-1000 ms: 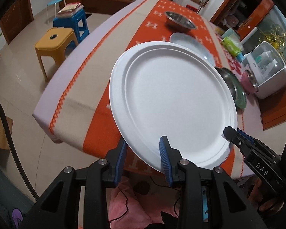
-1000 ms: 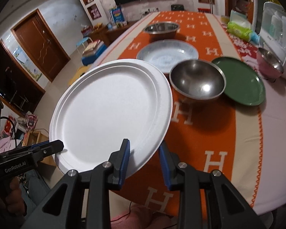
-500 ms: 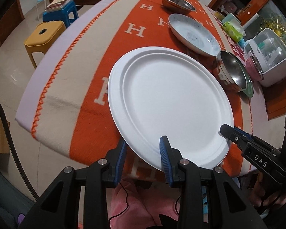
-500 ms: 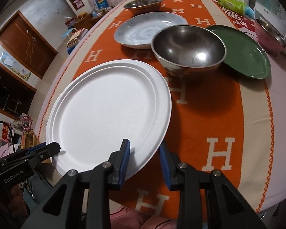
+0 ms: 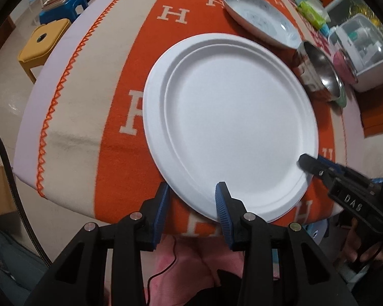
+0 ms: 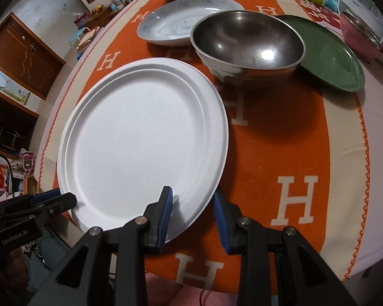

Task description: Organize plates and bowls

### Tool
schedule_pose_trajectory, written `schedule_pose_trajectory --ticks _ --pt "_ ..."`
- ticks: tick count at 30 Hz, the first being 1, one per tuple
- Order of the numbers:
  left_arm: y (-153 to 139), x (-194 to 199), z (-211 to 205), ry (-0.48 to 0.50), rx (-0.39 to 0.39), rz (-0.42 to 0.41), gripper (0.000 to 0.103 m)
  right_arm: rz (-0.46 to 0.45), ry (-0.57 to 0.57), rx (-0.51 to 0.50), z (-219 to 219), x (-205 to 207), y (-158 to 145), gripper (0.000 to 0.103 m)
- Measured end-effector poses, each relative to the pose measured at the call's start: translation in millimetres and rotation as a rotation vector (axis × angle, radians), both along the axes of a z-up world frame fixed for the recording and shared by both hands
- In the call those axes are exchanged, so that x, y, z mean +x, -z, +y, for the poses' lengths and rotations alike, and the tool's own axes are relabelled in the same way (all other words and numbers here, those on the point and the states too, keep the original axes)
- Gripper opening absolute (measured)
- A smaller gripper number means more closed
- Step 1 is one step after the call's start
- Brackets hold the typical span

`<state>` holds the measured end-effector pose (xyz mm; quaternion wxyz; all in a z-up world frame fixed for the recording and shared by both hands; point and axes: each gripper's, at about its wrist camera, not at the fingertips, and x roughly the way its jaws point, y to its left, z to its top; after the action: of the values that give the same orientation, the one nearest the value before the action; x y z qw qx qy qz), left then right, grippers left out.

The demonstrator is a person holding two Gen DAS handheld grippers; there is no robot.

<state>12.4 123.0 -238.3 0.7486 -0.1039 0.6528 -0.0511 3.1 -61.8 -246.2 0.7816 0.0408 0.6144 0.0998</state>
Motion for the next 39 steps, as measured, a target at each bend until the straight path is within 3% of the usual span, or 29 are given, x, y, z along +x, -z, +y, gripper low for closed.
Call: schedule_pose_trajectory --ticks 4,9,16,19,23,35,39 --pt "-0.3 2.3 5.9 0.013 0.006 0.01 0.049 0.013 0.007 -0.014 1.0 4.2 1.1 0.037" --pt "-6.1 7.7 14.0 0.035 0.069 0.011 0.055 0.035 0.038 -0.025 -0.9 8.1 1.0 0.044" --pt "-30.4 25.4 14.8 0.054 0.087 -0.057 0.063 0.036 0.067 -0.019 -9.8 6.9 -8.7 0.045" --pt "-42.7 30.6 13.8 0.074 0.086 -0.087 0.066 0.031 0.082 -0.014 -17.1 3.8 -13.6 0.051" --pt "-58.4 36.9 8.1 0.103 0.088 -0.127 0.07 0.024 0.119 -0.008 -31.4 -2.5 -19.9 0.052" --pt "-109.0 59.3 -11.7 0.182 0.087 -0.265 0.079 -0.098 0.233 0.006 -81.1 -11.8 -65.5 0.054" --pt "-122.3 68.9 -17.4 0.179 0.083 -0.296 0.081 -0.144 0.236 -0.001 -98.3 -4.5 -83.7 0.064"
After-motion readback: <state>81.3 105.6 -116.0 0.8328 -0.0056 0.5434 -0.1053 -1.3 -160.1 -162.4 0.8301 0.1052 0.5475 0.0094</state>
